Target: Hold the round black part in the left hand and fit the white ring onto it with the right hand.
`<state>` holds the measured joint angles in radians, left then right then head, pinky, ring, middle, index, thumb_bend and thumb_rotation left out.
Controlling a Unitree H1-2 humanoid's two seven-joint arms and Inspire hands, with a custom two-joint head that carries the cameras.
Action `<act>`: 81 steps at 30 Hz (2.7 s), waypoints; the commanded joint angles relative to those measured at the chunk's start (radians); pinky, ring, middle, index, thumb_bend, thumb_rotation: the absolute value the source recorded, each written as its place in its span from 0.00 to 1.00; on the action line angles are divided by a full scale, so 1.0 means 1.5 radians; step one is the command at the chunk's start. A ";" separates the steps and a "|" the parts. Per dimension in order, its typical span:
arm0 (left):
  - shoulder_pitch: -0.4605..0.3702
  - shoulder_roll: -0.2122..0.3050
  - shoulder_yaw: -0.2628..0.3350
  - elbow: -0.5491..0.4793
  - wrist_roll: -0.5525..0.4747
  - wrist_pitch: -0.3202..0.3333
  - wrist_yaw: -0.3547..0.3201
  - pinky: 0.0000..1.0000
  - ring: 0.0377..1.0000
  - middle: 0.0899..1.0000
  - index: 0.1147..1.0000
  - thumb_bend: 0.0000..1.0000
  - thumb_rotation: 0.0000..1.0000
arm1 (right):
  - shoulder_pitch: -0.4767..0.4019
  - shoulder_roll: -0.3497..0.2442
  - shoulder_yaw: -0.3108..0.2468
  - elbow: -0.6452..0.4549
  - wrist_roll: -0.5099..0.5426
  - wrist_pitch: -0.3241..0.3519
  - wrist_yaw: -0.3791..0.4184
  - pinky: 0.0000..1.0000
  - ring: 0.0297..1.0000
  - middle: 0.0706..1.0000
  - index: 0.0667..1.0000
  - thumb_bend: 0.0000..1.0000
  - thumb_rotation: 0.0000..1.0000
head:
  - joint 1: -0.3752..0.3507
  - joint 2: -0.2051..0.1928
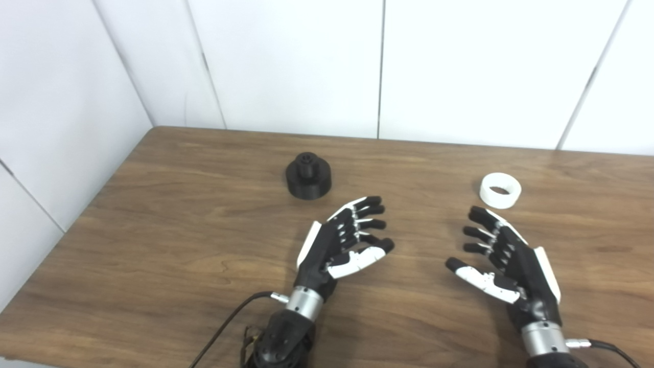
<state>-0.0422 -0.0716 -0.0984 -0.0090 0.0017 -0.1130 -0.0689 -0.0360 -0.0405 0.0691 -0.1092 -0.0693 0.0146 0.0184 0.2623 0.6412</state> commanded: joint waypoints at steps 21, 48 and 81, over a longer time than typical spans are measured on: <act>-0.014 0.000 0.009 -0.068 0.104 0.039 0.063 0.58 0.71 0.75 0.71 0.69 0.19 | -0.017 -0.006 -0.004 0.008 0.013 -0.050 0.010 0.64 0.76 0.82 0.78 0.72 0.15 | 0.004 -0.001; -0.052 0.102 0.029 -0.207 0.404 0.216 0.104 0.63 0.75 0.75 0.69 0.68 0.22 | -0.025 -0.008 -0.007 0.016 0.012 -0.050 0.009 0.65 0.76 0.81 0.78 0.71 0.16 | 0.008 -0.006; -0.163 0.215 0.029 -0.016 0.553 0.256 0.139 0.86 0.99 0.98 0.85 0.83 0.51 | -0.032 -0.013 -0.012 0.013 0.007 -0.042 0.009 0.64 0.76 0.80 0.77 0.72 0.18 | 0.000 -0.011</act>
<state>-0.2361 0.2248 -0.0563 -0.0336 0.8105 0.2671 0.1148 -0.0592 -0.0575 0.0559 -0.0809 -0.0607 -0.0196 0.0281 0.2623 0.6243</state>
